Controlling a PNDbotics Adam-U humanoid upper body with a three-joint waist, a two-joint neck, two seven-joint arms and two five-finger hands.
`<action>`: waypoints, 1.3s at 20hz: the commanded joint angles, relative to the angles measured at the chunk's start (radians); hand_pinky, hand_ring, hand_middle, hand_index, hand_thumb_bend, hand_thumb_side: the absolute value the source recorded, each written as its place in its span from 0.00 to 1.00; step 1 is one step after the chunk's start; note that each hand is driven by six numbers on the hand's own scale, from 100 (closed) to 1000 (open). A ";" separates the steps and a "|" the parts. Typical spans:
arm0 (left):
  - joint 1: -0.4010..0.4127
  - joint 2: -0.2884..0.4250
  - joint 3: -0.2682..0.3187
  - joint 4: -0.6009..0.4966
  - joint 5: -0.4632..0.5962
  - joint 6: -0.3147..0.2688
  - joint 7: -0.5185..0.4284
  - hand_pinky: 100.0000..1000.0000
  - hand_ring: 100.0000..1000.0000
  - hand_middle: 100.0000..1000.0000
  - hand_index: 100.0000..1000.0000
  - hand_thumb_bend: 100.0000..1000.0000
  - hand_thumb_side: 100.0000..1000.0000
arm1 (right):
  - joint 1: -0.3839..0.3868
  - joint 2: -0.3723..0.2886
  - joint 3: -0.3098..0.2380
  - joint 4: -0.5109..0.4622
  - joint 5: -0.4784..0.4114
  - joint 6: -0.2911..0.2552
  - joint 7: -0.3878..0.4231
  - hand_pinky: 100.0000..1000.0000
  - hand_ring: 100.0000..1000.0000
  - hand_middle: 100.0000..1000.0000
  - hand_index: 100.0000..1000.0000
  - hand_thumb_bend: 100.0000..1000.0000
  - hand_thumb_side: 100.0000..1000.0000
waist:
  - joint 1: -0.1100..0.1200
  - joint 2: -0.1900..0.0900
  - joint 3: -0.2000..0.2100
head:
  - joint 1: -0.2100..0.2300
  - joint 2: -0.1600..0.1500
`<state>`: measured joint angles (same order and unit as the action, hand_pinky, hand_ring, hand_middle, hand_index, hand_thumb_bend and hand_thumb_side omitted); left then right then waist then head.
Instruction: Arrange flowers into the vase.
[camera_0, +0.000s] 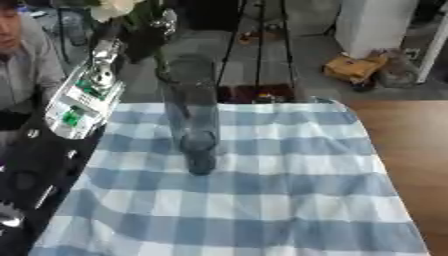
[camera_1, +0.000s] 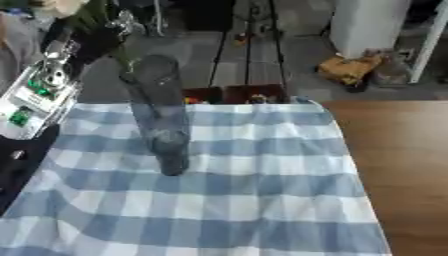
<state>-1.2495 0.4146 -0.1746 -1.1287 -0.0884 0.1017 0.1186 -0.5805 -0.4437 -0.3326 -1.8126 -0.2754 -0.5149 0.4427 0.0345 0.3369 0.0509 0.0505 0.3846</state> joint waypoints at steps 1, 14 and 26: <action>-0.018 0.034 0.008 -0.023 -0.014 -0.003 -0.007 0.26 0.55 0.49 0.51 0.00 0.35 | -0.008 -0.016 -0.008 -0.020 0.005 0.002 -0.002 0.64 0.76 0.74 0.77 0.00 1.00 | -0.002 -0.026 0.002 | -0.001 -0.015; -0.013 0.037 0.004 -0.024 -0.041 -0.008 -0.051 0.38 0.64 0.57 0.67 0.00 0.35 | -0.009 -0.017 -0.009 -0.017 0.002 -0.001 -0.004 0.64 0.76 0.74 0.77 0.00 1.00 | -0.004 -0.024 0.003 | -0.001 -0.016; -0.005 0.037 0.002 -0.024 -0.026 -0.007 -0.082 0.43 0.71 0.65 0.78 0.00 0.55 | -0.009 -0.016 -0.008 -0.020 0.001 0.002 -0.009 0.64 0.76 0.74 0.77 0.00 1.00 | -0.004 -0.024 0.003 | -0.003 -0.022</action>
<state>-1.2361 0.4222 -0.1788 -1.1359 -0.1193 0.0947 0.0391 -0.5805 -0.4437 -0.3326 -1.8126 -0.2754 -0.5133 0.4369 0.0333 0.3369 0.0519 0.0504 0.3759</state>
